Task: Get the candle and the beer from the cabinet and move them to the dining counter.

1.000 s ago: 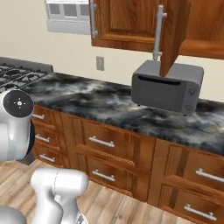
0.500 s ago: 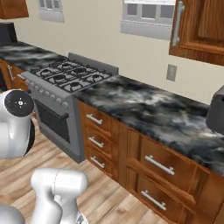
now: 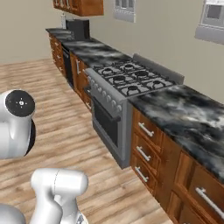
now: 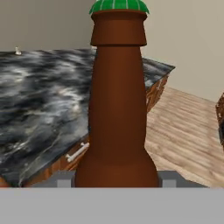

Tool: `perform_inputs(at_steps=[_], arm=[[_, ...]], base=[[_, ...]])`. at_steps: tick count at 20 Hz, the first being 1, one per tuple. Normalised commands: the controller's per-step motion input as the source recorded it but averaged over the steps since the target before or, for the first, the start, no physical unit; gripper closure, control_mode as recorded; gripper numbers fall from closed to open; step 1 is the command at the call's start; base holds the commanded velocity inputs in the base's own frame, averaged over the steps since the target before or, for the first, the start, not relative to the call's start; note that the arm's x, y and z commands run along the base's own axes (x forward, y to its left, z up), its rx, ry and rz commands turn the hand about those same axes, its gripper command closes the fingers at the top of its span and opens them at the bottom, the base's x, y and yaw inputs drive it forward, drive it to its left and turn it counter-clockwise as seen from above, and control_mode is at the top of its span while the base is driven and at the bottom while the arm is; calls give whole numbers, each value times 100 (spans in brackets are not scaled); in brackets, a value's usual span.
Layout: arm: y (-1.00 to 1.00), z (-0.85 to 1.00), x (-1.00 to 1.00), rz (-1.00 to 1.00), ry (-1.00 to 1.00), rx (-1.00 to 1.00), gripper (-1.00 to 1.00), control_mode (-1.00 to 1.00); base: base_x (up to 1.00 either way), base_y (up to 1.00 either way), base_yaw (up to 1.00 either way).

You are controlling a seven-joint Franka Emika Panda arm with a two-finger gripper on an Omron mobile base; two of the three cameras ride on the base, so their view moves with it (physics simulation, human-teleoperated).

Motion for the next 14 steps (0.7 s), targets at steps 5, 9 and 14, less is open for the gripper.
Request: perform_inputs(at_steps=[5,9,14], arm=[[0,0,0,0,0,0,100,100],[0,0,0,0,0,0,100,100],[0,0,0,0,0,0,100,100]], base=[[-1,40,61],[-15,34,57],[-73,1,42]])
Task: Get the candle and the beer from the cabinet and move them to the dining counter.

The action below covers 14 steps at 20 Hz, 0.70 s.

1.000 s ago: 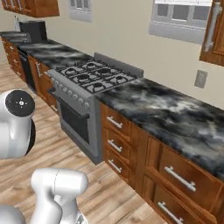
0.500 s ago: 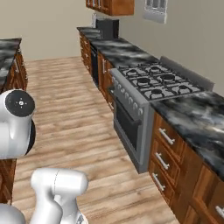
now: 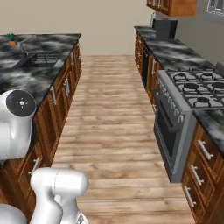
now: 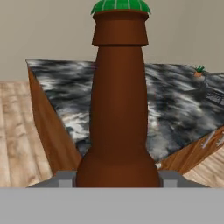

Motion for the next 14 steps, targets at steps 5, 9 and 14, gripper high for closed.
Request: perform_inputs(at_steps=[5,9,14], arm=[[0,0,0,0,0,0,100,100],[0,0,0,0,0,0,100,100],[0,0,0,0,0,0,100,100]], base=[[-85,0,37],[-37,35,35],[14,88,32]])
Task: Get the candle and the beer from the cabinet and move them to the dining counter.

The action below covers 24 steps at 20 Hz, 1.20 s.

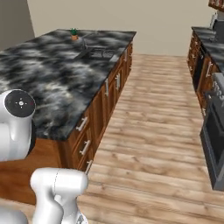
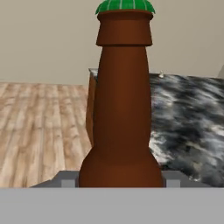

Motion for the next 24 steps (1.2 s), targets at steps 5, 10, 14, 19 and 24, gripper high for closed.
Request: perform_inputs(at_steps=[5,10,14,19,24], arm=[[0,0,0,0,0,0,100,100],[0,0,0,0,0,0,100,100],[0,0,0,0,0,0,100,100],[0,0,0,0,0,0,100,100],[0,0,0,0,0,0,100,100]], base=[[11,94,33],[11,99,31],[15,100,27],[26,100,22],[39,100,12]])
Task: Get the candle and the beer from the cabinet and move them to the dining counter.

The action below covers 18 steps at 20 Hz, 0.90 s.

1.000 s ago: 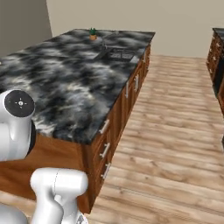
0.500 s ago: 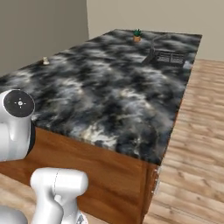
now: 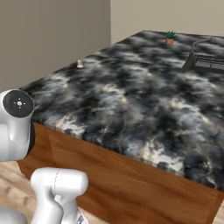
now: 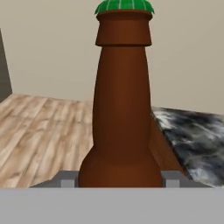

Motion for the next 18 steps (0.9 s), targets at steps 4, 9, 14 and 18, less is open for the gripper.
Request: perform_inputs(at_steps=[4,9,14,18], arm=[[0,0,0,0,0,0,100,100],[0,0,0,0,0,0,100,100],[0,0,0,0,0,0,100,100],[0,0,0,0,0,0,100,100]], base=[[45,100,7],[52,100,3],[64,100,0],[73,100,0]])
